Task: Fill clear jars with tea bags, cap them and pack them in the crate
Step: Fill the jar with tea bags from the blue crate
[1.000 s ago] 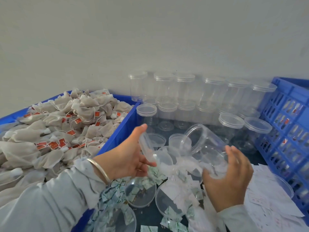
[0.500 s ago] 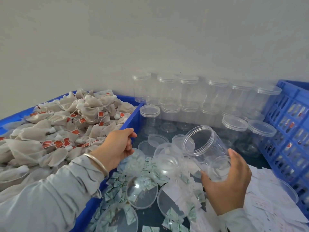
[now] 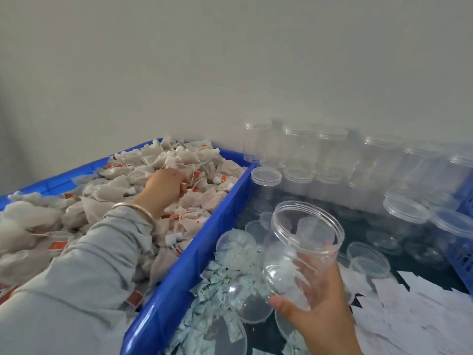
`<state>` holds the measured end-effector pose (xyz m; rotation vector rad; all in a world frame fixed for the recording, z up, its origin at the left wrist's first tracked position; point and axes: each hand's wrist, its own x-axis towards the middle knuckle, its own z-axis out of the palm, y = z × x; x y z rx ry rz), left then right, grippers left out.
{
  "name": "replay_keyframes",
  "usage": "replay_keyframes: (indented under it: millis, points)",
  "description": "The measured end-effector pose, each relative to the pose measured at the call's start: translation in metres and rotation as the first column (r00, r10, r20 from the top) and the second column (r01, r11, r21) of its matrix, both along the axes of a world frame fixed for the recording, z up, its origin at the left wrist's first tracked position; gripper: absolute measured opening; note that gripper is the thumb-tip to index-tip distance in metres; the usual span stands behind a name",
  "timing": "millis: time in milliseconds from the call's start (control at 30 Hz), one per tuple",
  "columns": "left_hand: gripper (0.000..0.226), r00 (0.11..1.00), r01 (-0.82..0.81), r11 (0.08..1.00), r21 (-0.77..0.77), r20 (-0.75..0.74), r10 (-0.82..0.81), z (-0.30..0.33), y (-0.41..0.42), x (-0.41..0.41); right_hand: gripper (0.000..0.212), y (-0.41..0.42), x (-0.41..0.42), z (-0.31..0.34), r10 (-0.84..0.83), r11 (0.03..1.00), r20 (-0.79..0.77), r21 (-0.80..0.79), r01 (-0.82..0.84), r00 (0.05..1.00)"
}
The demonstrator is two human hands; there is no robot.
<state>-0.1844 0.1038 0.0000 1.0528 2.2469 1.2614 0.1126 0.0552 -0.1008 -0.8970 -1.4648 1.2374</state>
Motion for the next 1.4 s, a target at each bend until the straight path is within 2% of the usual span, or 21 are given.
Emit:
replay_keyframes:
  millis: [33, 133, 267, 433, 500, 567, 633, 667, 833, 967, 1100, 1167, 1233, 1300, 1333, 1400]
  points:
    - [0.034, 0.978, 0.054, 0.985, -0.162, -0.19, -0.085, -0.003, -0.002, 0.0, 0.121, -0.003, -0.008, -0.002, 0.059, 0.997, -0.046, -0.053, -0.062, 0.997]
    - [0.041, 0.854, 0.178, 0.893, -0.414, -0.386, -0.349, -0.017, -0.006, 0.001, 0.126, -0.012, -0.025, -0.011, 0.133, 0.976, -0.125, -0.158, -0.152, 0.983]
    - [0.051, 0.735, 0.244, 0.73, -0.639, -0.369, -0.569, -0.029, -0.006, 0.009, 0.131, -0.017, -0.032, -0.02, 0.182, 0.955, -0.166, -0.206, -0.215, 0.969]
    - [0.062, 0.752, 0.213, 0.707, -0.674, -0.348, -0.559, -0.024, -0.01, 0.007, 0.148, -0.009, -0.026, -0.028, 0.168, 0.897, -0.431, -0.307, -0.319, 0.887]
    - [0.05, 0.73, 0.123, 0.68, -0.722, -0.398, -0.555, -0.021, -0.013, 0.004, 0.139, -0.004, -0.026, -0.029, 0.132, 0.887, -0.497, -0.327, -0.326, 0.858]
    - [0.028, 0.695, 0.045, 0.661, -0.749, -0.452, -0.559, -0.021, -0.013, 0.004, 0.111, 0.001, -0.024, -0.033, 0.068, 0.893, -0.517, -0.35, -0.283, 0.853]
    - [0.034, 0.673, 0.025, 0.647, -0.762, -0.466, -0.575, -0.024, -0.012, 0.005, 0.085, 0.002, -0.022, -0.037, 0.045, 0.901, -0.477, -0.361, -0.242, 0.878]
    - [0.038, 0.668, 0.024, 0.641, -0.767, -0.465, -0.581, -0.026, -0.011, 0.006, 0.082, 0.002, -0.021, -0.039, 0.053, 0.912, -0.438, -0.344, -0.221, 0.897]
    - [0.025, 0.721, 0.079, 0.713, -0.697, -0.454, -0.523, -0.025, -0.009, 0.0, 0.086, -0.003, -0.02, -0.036, 0.07, 0.964, -0.292, -0.228, -0.14, 0.954]
    - [0.032, 0.733, 0.081, 0.768, -0.635, -0.484, -0.478, -0.018, -0.009, -0.003, 0.09, -0.004, -0.019, -0.034, 0.028, 0.985, -0.22, -0.162, -0.065, 0.975]
    - [0.031, 0.735, 0.096, 0.809, -0.58, -0.506, -0.45, -0.011, -0.007, -0.001, 0.095, -0.005, -0.018, -0.035, 0.047, 0.991, -0.147, -0.12, -0.065, 0.988]
    - [0.022, 0.786, 0.15, 0.854, -0.498, -0.465, -0.408, -0.009, -0.006, -0.001, 0.099, -0.006, -0.018, -0.037, 0.069, 0.992, -0.123, -0.099, -0.082, 0.99]
    - [0.02, 0.869, 0.21, 0.903, -0.376, -0.351, -0.349, -0.006, -0.007, 0.003, 0.103, -0.008, -0.019, -0.038, 0.086, 0.994, -0.09, -0.063, -0.091, 0.992]
    - [0.019, 0.946, 0.267, 0.945, -0.19, -0.137, -0.295, -0.003, -0.007, 0.009, 0.106, -0.011, -0.02, -0.037, 0.077, 0.997, -0.036, -0.023, -0.078, 0.996]
    - [0.017, 0.955, 0.293, 0.952, -0.089, -0.009, -0.295, -0.001, -0.007, 0.012, 0.107, -0.013, -0.02, -0.037, 0.061, 0.998, 0.001, 0.006, -0.061, 0.998]
    - [0.011, 0.918, 0.333, 0.939, 0.085, 0.2, -0.344, 0.005, -0.01, 0.018, 0.109, -0.014, -0.021, -0.037, 0.006, 0.996, 0.097, 0.088, -0.014, 0.995]
